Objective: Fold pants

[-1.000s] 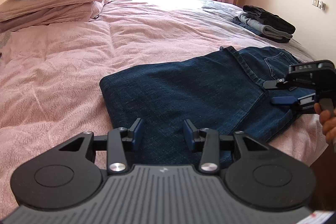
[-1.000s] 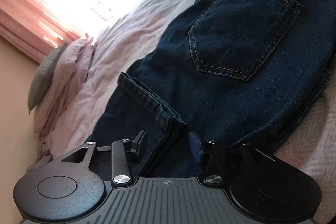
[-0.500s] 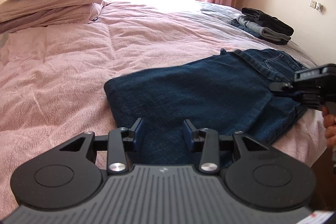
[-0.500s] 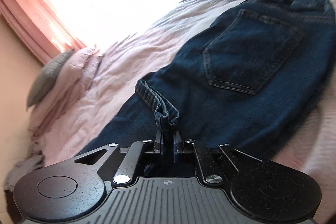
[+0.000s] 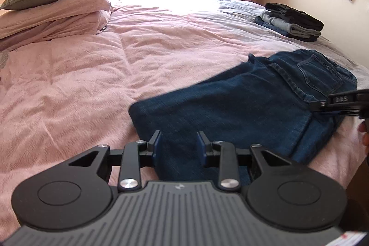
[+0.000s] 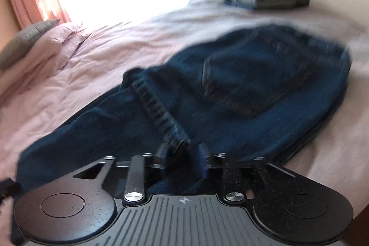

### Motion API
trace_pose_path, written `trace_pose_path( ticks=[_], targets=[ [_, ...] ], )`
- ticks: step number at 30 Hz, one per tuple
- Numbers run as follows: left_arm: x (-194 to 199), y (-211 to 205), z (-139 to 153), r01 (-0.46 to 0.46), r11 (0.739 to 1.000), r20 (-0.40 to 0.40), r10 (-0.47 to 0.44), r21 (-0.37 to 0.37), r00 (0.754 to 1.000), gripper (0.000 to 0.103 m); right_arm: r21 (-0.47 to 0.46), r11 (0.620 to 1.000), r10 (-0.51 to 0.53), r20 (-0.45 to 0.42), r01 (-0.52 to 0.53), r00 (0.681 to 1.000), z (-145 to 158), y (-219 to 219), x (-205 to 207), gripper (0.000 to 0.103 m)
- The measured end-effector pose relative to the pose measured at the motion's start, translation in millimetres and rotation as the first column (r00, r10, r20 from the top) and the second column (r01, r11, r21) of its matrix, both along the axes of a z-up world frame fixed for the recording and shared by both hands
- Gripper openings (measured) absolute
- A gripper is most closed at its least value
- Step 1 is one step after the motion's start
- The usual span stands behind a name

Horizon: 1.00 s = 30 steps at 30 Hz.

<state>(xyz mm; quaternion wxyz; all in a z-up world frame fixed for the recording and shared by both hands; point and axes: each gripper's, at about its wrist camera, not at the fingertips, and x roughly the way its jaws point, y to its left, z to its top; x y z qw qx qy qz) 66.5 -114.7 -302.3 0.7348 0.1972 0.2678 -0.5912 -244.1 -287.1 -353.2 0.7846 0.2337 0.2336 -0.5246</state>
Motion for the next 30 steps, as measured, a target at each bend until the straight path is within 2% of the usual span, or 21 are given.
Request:
trace_pose_path(
  ticks=[2, 6, 8, 10, 12, 13, 14, 16, 19, 23, 25, 27, 30],
  targets=[
    [5, -8, 5, -0.007, 1.000, 0.007, 0.007, -0.014, 1.000, 0.028, -0.108, 0.993, 0.044, -0.027, -0.047, 0.999, 10, 0, 6, 0.033],
    [7, -29, 8, 0.000, 0.999, -0.006, -0.001, -0.049, 1.000, 0.028, -0.139, 0.962, 0.243, 0.039, -0.236, 0.969, 6, -18, 25, 0.033],
    [8, -45, -1, -0.010, 1.000, -0.028, 0.010, -0.028, 1.000, 0.028, -0.124, 0.955, 0.270, -0.008, -0.269, 0.963, -7, -30, 38, 0.033],
    [10, -59, -15, -0.024, 1.000, -0.032, 0.024, 0.004, 0.999, 0.028, -0.017, 0.960, 0.275, -0.100, -0.278, 0.956, -30, -49, 52, 0.033],
    [11, -68, -27, -0.037, 0.999, -0.031, 0.038, 0.023, 0.999, 0.029, 0.006, 0.963, 0.268, -0.034, -0.268, 0.963, -36, -55, 42, 0.033],
    [12, -69, -28, -0.045, 0.999, -0.033, 0.046, 0.029, 0.998, 0.029, 0.015, 0.965, 0.262, -0.039, -0.262, 0.964, -32, -54, 39, 0.033],
    [12, -67, -25, -0.052, 0.998, -0.032, 0.053, 0.024, 0.998, 0.029, 0.013, 0.967, 0.253, -0.040, -0.253, 0.967, -26, -49, 33, 0.033],
    [10, -59, -18, -0.069, 0.997, -0.032, 0.070, 0.021, 0.997, 0.027, -0.025, 0.967, 0.254, 0.014, -0.253, 0.967, -11, -31, 14, 0.033],
    [3, -32, -3, -0.077, 0.997, -0.042, 0.077, 0.000, 0.996, 0.027, -0.043, 0.955, 0.297, 0.058, -0.295, 0.953, 0, 1, -6, 0.033],
    [-15, 8, 0, -0.073, 0.997, -0.054, 0.073, 0.007, 0.996, 0.027, 0.055, 0.943, 0.329, -0.034, -0.327, 0.944, -25, 19, -5, 0.033],
    [-25, 18, -11, -0.061, 0.997, -0.042, 0.063, 0.037, 0.997, 0.027, 0.025, 0.945, 0.326, -0.012, -0.326, 0.945, -22, 26, -13, 0.033],
    [-34, 24, -13, -0.075, 0.996, 0.009, 0.074, 0.039, 0.997, 0.027, 0.028, 0.946, 0.320, 0.060, -0.322, 0.946, -11, 27, -28, 0.033],
    [-35, 29, -3, -0.105, 0.994, -0.033, 0.106, 0.022, 0.994, 0.026, 0.016, 0.970, 0.234, 0.182, -0.241, 0.955, 7, 15, -67, 0.033]
  ],
)
